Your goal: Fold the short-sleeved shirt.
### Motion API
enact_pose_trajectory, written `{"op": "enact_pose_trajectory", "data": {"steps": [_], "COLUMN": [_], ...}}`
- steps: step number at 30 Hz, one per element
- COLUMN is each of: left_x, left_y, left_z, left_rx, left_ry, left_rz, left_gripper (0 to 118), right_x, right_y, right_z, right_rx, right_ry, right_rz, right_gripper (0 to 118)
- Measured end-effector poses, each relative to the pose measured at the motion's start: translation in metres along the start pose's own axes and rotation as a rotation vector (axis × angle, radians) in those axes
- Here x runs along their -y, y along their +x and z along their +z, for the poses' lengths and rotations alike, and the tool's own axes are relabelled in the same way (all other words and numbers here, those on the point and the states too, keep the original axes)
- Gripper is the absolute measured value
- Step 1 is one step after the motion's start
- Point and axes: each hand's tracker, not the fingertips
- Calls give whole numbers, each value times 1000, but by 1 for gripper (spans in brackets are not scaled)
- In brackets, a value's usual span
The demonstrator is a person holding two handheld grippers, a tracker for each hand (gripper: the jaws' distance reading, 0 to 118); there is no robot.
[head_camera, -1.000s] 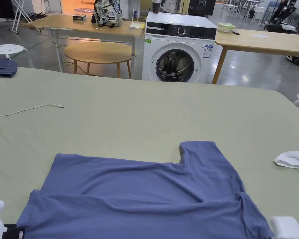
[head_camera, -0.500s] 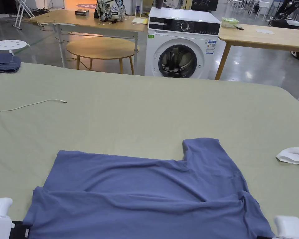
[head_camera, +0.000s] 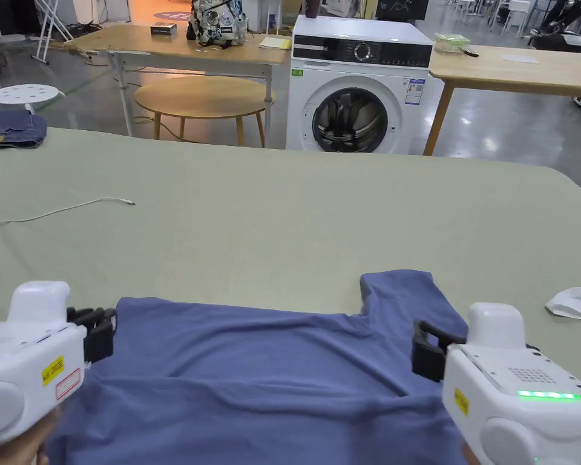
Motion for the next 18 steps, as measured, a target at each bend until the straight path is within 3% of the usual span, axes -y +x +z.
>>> {"op": "enact_pose_trajectory", "data": {"steps": [1, 2, 8, 12, 18], "left_x": [-5, -8, -22, -36, -62], "left_y": [11, 17, 34, 20, -24], "left_z": [5, 4, -7, -29, -111], "left_rx": [-3, -14, -50, -39, 29], "left_ry": [33, 63, 132, 95, -229], "left_rz": [-5, -15, -85, -50, 45], "left_gripper": [6, 1, 0, 0, 0], "right_x": [-3, -6, -15, -19, -19], "right_y": [-9, -17, -44, -48, -45], "right_z": [-2, -3, -11, -15, -32], "right_rx": [-12, 6, -20, -4, -11], "right_ry": [20, 33, 104, 138, 102], "right_rz": [-6, 0, -23, -40, -17], "right_gripper": [29, 2, 0, 0, 0]}}
